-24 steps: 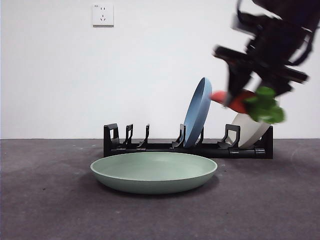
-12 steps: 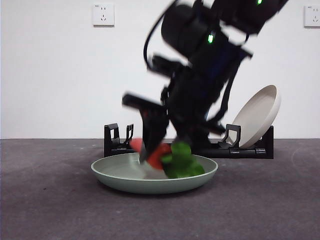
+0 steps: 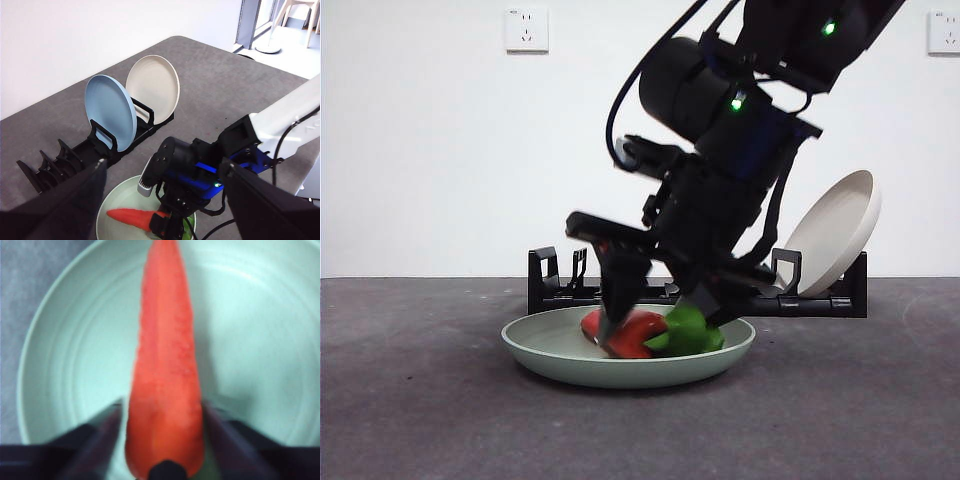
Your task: Take the green plate from the plate rack,put the plate on the table,take the carrot from the table,put the carrot in the plate
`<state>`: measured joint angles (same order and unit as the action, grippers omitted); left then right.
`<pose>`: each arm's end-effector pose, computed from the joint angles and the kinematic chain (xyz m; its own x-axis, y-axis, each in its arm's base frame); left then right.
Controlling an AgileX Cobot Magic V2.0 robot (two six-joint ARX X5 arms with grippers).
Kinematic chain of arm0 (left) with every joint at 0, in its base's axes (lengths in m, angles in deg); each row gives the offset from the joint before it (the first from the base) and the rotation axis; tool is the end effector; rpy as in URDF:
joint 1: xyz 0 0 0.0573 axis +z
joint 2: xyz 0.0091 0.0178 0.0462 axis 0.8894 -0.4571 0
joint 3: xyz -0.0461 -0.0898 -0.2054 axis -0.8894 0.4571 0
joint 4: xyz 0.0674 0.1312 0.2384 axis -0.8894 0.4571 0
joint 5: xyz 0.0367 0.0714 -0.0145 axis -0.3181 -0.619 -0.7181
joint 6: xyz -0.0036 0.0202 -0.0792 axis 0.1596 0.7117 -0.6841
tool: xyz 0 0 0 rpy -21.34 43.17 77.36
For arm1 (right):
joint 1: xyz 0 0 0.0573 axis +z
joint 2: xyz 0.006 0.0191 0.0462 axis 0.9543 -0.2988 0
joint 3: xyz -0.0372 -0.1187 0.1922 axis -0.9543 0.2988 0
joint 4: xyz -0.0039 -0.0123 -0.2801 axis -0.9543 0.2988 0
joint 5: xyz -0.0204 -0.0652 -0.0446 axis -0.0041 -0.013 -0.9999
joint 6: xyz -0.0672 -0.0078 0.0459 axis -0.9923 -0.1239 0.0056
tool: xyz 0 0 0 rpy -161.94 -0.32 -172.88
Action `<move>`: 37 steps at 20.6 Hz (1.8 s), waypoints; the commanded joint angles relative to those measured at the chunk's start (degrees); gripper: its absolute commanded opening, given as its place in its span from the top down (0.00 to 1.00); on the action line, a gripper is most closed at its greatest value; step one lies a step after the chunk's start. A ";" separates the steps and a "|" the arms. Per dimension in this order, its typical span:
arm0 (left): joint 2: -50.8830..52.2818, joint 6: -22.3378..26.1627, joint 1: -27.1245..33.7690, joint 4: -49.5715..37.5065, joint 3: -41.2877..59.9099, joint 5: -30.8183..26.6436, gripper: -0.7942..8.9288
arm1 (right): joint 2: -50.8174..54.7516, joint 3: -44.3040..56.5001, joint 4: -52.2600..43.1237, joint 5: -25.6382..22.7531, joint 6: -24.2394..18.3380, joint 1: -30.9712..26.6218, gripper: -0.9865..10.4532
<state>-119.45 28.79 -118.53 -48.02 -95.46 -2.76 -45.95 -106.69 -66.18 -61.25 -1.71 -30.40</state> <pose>0.1527 -0.1963 0.4042 0.7051 -0.6255 -0.3340 0.6727 0.7391 0.0360 0.2851 0.2655 0.0690 0.3859 0.4500 -0.8053 -0.5151 0.8293 0.2165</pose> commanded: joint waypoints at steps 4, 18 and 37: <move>0.07 -0.37 -0.15 0.02 0.20 0.04 0.53 | 11.56 0.33 4.02 -0.15 -0.57 0.22 0.39; 0.07 -0.85 -0.17 10.75 0.20 1.70 0.53 | 51.80 0.33 44.65 3.61 -0.90 0.24 0.39; 0.07 -2.14 -0.17 19.85 0.20 10.60 0.92 | 58.16 0.33 55.21 6.12 -0.94 0.24 0.91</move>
<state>-119.45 27.23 -118.53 -27.89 -95.46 7.76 12.19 -106.66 -10.75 -55.04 -2.32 -30.25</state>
